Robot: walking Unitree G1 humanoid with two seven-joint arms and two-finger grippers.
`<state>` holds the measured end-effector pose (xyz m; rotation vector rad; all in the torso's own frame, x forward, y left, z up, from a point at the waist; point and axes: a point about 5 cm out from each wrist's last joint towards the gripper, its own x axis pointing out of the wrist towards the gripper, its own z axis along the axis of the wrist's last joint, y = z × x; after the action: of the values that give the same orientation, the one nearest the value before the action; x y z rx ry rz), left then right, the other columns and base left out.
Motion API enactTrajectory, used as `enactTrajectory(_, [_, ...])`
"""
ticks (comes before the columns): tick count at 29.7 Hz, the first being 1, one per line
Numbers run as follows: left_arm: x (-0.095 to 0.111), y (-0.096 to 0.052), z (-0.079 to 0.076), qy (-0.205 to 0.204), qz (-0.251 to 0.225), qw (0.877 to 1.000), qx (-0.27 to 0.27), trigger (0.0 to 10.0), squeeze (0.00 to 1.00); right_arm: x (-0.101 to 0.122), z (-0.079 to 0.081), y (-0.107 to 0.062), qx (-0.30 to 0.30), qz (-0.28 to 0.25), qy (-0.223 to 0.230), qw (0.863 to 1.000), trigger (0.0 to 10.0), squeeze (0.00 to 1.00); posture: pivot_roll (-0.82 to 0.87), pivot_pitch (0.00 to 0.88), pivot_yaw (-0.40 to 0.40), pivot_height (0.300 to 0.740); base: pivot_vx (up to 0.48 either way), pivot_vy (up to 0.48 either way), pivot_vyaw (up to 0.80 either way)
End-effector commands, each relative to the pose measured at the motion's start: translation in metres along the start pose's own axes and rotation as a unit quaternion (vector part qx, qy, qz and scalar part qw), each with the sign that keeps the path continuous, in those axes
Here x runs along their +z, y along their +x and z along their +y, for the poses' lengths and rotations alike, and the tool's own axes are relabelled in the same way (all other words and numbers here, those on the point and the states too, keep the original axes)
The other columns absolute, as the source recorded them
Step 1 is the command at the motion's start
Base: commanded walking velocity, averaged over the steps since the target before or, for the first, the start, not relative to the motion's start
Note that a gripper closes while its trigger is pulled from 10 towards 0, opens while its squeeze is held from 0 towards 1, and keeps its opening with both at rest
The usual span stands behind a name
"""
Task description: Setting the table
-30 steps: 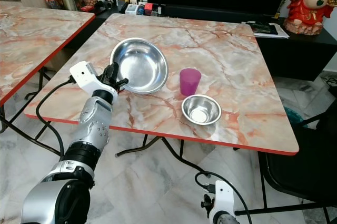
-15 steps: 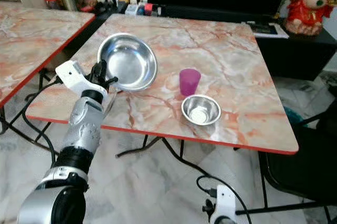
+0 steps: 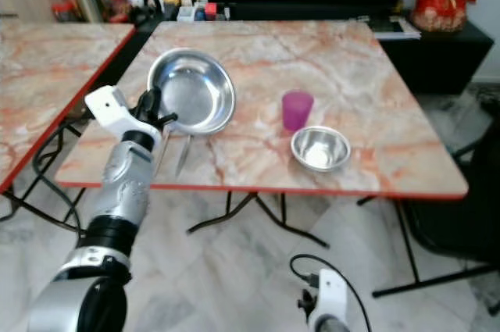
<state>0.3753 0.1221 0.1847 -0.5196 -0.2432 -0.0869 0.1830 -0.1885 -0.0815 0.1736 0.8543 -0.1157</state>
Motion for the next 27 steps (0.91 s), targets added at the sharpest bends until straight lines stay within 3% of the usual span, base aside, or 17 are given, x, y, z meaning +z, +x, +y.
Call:
enactTrajectory(1, [0.0128, 0.0026, 0.0035, 0.012, -0.017, 1.0, 0.0, 10.0, 0.0, 0.0019, 0.0064, 0.0013, 0.005, -0.003, 0.001, 1.0, 10.0, 0.0, -0.06, 0.0, 0.007, 0.736, 0.0, 0.48, 0.0])
enactTrajectory(20, [0.0186, 0.0025, 0.0017, 0.023, -0.019, 1.0, -0.003, 10.0, 0.0, 0.0018, 0.0131, 0.0023, 0.012, 0.0, 0.001, 1.0, 10.0, 0.0, -0.04, 0.0, 0.006, 0.736, 0.0, 0.48, 0.0])
enactTrajectory(27, [0.0175, 0.0013, -0.0006, 0.025, -0.015, 1.0, -0.006, 10.0, 0.0, 0.0007, 0.0136, 0.0018, 0.013, -0.002, -0.002, 1.0, 10.0, 0.0, -0.04, 0.0, 0.009, 0.736, 0.0, 0.48, -0.32])
